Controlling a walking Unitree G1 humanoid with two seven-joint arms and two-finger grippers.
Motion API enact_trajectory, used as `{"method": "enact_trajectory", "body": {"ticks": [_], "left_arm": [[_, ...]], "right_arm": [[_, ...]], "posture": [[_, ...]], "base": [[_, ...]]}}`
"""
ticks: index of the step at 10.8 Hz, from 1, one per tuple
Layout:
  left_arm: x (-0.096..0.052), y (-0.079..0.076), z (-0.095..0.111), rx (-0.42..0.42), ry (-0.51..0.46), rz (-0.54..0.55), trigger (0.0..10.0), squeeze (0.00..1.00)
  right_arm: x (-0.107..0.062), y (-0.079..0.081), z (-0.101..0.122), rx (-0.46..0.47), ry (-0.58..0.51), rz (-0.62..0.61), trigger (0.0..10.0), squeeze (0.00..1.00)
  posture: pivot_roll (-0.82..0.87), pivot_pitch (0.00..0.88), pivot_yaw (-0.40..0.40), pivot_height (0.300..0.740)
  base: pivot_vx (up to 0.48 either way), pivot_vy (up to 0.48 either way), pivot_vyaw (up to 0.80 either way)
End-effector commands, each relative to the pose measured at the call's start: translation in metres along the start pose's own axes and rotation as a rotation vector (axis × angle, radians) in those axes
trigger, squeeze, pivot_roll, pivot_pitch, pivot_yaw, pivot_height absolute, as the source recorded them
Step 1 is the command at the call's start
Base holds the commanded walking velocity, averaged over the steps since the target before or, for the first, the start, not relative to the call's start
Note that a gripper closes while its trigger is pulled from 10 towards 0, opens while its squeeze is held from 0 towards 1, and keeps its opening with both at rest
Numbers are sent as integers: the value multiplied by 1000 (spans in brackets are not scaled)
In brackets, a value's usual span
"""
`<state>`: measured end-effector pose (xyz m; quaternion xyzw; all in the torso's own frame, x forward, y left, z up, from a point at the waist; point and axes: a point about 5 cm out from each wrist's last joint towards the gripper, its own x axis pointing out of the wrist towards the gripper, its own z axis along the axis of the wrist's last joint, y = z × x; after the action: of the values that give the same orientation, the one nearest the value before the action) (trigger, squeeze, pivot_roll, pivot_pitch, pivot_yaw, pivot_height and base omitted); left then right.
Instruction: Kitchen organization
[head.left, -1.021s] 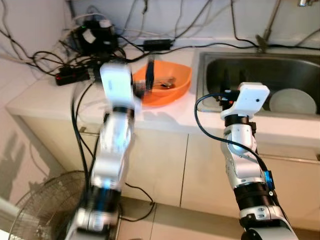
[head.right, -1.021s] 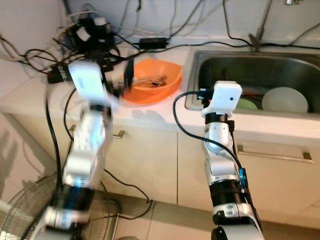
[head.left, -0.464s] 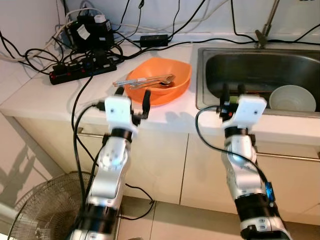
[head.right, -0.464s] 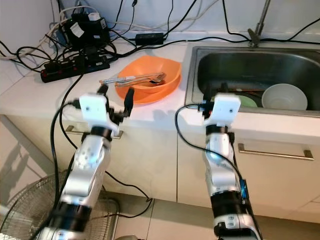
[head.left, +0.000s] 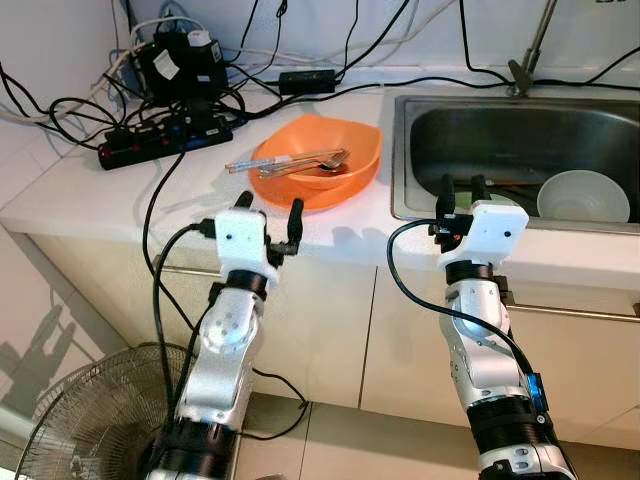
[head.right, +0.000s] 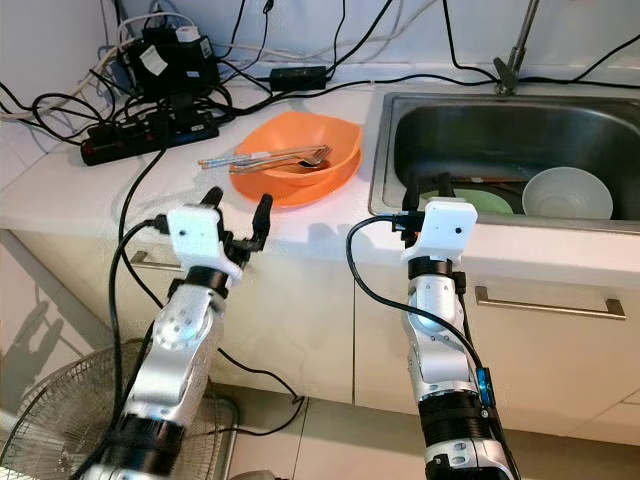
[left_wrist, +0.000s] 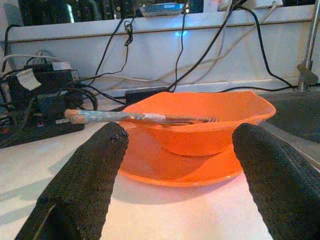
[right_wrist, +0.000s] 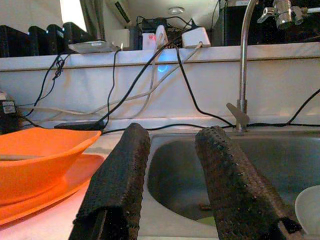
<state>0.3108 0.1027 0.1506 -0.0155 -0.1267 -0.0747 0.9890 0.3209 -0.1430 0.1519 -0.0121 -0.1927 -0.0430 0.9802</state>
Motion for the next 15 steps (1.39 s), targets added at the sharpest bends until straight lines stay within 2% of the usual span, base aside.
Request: {"method": "enact_trajectory", "body": {"ticks": [1, 4, 8, 9, 12, 13, 15], "left_arm": [[7, 3, 4, -13, -11, 22, 10000, 0], [24, 9, 8, -34, -22, 58, 10000, 0], [30, 33, 9, -36, -21, 143, 10000, 0], [30, 35, 7, -31, -11, 139, 10000, 0], [34, 28, -1, -128, 24, 72, 10000, 0], [35, 19, -2, -138, 21, 13, 10000, 0], [36, 12, -3, -158, 42, -11, 10000, 0]], "right_arm": [[4, 5, 8, 1, -30, 18, 10000, 0], [4, 6, 9, -1, -36, 21, 10000, 0], [5, 3, 11, -8, -43, 20, 10000, 0], [6, 4, 11, -8, -44, 23, 10000, 0], [7, 5, 13, -7, -47, 32, 10000, 0], [7, 5, 13, -8, -49, 34, 10000, 0], [7, 5, 13, -8, -49, 32, 10000, 0]], "posture": [[84, 0, 75, 740], [71, 0, 76, 740], [64, 0, 73, 740], [64, 0, 72, 740], [57, 0, 68, 740], [57, 0, 68, 740], [47, 0, 68, 740]], "base": [[0, 0, 0], [0, 0, 0], [0, 0, 0], [0, 0, 0], [0, 0, 0], [0, 0, 0], [0, 0, 0]]}}
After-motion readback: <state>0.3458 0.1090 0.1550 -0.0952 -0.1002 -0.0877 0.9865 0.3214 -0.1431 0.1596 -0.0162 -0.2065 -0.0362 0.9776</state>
